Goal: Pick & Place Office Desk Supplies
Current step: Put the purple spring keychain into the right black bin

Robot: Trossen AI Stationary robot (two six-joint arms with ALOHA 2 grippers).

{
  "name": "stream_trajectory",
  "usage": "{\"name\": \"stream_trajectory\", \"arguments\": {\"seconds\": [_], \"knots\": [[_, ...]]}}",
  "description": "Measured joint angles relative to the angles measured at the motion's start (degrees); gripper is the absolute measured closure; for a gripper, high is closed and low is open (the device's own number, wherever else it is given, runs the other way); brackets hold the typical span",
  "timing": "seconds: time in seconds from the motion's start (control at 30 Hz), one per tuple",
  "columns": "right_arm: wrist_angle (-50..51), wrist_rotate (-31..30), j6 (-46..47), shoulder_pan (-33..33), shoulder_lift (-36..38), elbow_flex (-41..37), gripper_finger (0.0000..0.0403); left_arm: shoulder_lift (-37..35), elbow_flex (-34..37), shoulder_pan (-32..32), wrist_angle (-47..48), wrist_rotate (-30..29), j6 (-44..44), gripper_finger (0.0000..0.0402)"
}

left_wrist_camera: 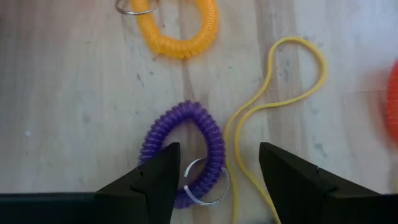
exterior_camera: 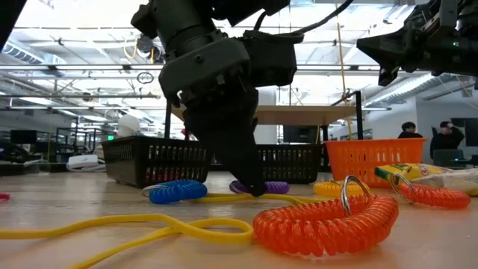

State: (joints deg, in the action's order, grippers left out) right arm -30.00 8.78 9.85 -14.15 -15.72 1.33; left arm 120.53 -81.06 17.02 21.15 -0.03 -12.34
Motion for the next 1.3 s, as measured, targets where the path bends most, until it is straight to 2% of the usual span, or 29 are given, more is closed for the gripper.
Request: {"name": "stream_trajectory", "arguments": {"seconds": [0.3,0.43,0.9,1.0,1.13,1.3], "knots": [[0.0,0.0,0.0,0.0,-0.1,0.0,0.0399,0.0,0.0,-2.6,-0.3,-0.3,-3.3,0.026],[0.0,0.0,0.0,0.0,-0.1,0.0,0.0399,0.0,0.0,-3.1,-0.2,-0.2,-3.3,0.028],[0.0,0.0,0.0,0.0,-0.1,0.0,0.0399,-0.1,0.0,-1.7,-0.3,-1.9,-1.0,0.027],[0.0,0.0,0.0,0.0,-0.1,0.0,0.0399,0.1,0.0,-1.8,-0.2,-2.0,-1.8,0.0303],[0.0,0.0,0.0,0.0,-0.1,0.0,0.0399,0.2,0.0,-1.8,-0.5,-0.7,-1.7,0.0379],[0.1,0.0,0.0,0.0,-0.1,0.0,0.0399,-0.1,0.0,-1.8,-2.2,0.1,-1.1,0.038]]}}
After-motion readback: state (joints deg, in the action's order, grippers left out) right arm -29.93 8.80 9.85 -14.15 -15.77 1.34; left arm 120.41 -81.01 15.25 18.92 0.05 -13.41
